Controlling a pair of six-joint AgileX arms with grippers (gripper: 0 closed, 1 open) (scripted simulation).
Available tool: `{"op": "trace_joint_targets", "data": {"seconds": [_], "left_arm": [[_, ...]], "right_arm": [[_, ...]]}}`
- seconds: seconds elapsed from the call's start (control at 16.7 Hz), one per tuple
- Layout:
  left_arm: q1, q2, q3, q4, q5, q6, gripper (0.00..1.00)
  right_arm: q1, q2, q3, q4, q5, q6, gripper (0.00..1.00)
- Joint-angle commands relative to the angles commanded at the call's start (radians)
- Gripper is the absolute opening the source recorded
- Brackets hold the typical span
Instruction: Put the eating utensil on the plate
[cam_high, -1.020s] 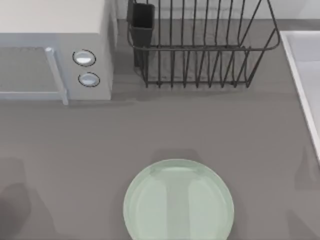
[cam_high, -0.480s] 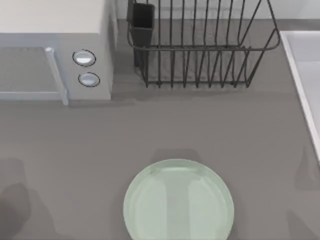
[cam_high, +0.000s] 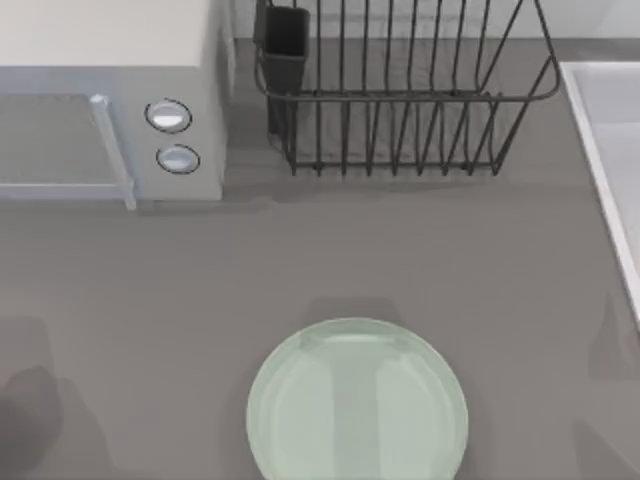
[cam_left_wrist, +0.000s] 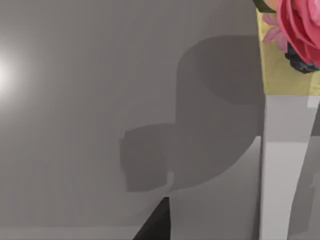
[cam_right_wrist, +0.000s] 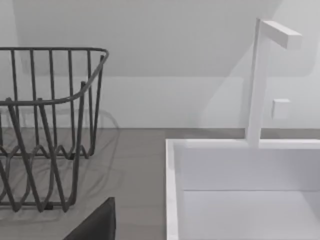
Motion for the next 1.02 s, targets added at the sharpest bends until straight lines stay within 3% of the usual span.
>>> {"op": "trace_joint_targets", "data": {"seconds": [0.24, 0.3, 0.54, 1.02], "left_arm": [[0.0, 0.0, 0.0, 0.0, 0.0, 0.0, 0.0], [0.0, -0.068, 0.043, -0.104, 0.013, -0.021, 0.0], [0.002, -0.093, 0.098, -0.178, 0.013, -0.018, 0.0], [-0.004, -0.235, 0.315, -0.55, 0.013, -0.027, 0.0]], "right_arm": [[0.0, 0.0, 0.0, 0.0, 0.0, 0.0, 1.0], [0.0, 0.0, 0.0, 0.0, 0.0, 0.0, 1.0], [0.0, 0.0, 0.0, 0.0, 0.0, 0.0, 1.0], [0.0, 0.0, 0.0, 0.0, 0.0, 0.0, 1.0]]}}
